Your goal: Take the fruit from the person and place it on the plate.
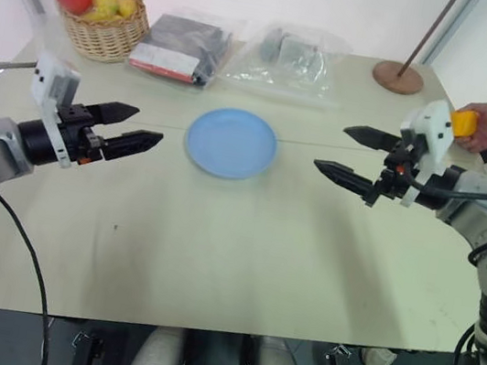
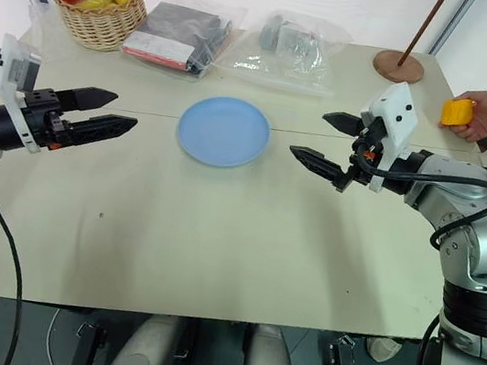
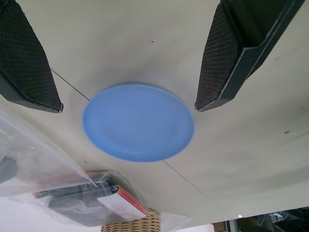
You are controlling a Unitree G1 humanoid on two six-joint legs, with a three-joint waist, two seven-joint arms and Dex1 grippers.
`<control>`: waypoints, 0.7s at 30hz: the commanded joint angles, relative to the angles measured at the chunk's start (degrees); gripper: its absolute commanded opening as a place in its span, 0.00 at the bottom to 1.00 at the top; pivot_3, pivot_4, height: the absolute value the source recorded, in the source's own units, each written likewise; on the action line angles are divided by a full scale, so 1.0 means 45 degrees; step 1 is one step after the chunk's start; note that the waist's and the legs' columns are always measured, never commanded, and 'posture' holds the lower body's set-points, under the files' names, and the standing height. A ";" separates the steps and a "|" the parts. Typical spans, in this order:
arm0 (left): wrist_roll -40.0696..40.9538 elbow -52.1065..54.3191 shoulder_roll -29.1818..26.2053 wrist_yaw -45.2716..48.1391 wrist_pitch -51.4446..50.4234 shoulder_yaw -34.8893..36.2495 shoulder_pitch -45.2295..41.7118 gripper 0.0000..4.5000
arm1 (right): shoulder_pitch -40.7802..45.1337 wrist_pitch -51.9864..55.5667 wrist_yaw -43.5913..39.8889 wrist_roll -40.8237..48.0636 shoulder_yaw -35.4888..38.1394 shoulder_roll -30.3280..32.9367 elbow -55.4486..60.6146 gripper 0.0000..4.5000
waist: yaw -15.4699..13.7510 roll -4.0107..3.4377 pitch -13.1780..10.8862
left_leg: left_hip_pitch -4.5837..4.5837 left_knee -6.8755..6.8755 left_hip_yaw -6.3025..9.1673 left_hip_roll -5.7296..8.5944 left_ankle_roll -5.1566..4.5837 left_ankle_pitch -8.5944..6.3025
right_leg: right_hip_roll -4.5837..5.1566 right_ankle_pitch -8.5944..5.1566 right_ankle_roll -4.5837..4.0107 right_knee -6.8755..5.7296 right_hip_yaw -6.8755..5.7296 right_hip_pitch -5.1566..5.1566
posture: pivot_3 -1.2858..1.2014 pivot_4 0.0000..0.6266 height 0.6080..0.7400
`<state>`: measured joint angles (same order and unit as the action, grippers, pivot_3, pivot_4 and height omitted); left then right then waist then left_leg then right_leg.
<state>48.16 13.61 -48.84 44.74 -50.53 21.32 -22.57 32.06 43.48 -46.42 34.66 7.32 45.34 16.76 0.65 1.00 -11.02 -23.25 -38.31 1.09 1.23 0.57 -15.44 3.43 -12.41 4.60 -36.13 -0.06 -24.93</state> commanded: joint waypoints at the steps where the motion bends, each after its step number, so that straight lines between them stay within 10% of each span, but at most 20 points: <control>1: 0.0072 0.0359 -0.0242 -0.0002 0.0135 0.0323 -0.0032 0.99 | 0.0244 -0.0052 0.0038 0.0140 0.0296 0.0121 0.0450 1.00 | 0.0000 0.0000 0.0000 | 0.0000 0.0000 0.0000 0.0000 0.0000 0.0000 | -0.0002 0.0000 0.0000 0.0000 0.0000 0.0000 | 0.52 0.24 1.00; 21: 0.0020 0.0337 -0.0171 -0.0056 0.0159 0.0130 -0.0215 0.99 | -0.0057 -0.0127 0.0278 0.0185 0.0455 0.0111 0.0592 1.00 | 0.0000 0.0000 0.0000 | 0.0000 0.0000 -0.0001 0.0000 0.0000 0.0000 | -0.0002 0.0000 0.0000 0.0000 0.0000 0.0000 | 0.52 0.24 1.00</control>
<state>48.14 13.62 -48.84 44.70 -50.53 21.24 -22.63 31.75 43.53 -45.41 35.04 7.33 45.34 17.64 0.65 1.00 -11.02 -23.25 -38.31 1.09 1.23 0.57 -15.44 3.42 -12.41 4.60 -36.13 -0.06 -24.93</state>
